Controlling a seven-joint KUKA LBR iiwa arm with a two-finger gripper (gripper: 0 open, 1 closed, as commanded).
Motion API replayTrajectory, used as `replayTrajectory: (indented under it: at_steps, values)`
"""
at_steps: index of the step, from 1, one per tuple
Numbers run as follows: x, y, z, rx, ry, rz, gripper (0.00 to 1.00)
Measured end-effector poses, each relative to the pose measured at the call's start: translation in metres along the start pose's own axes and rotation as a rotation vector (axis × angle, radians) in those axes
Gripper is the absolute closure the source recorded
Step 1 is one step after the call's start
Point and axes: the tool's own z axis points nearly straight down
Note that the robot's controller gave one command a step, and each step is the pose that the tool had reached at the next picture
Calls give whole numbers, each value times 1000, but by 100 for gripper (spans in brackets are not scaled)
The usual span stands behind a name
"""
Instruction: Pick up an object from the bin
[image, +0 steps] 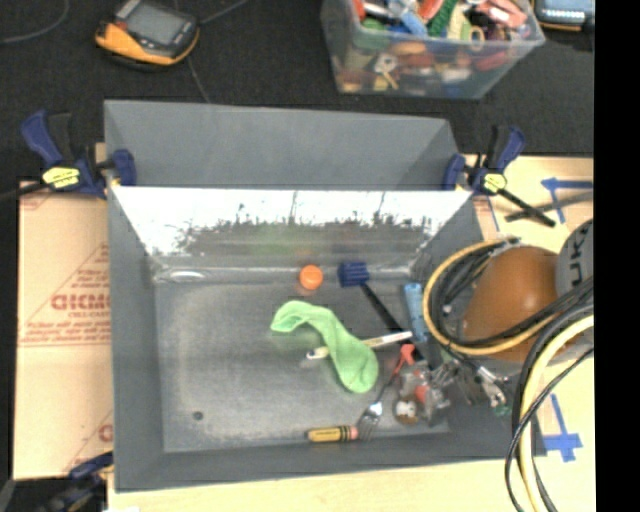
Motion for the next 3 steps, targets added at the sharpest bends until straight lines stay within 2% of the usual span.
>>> replayTrajectory:
  at_steps: [1,2,3]
  values:
    - [-37,24,0,2,-6,9,100]
    - [-24,23,0,3,-2,15,100]
    - [-36,26,-3,6,-11,-15,100]
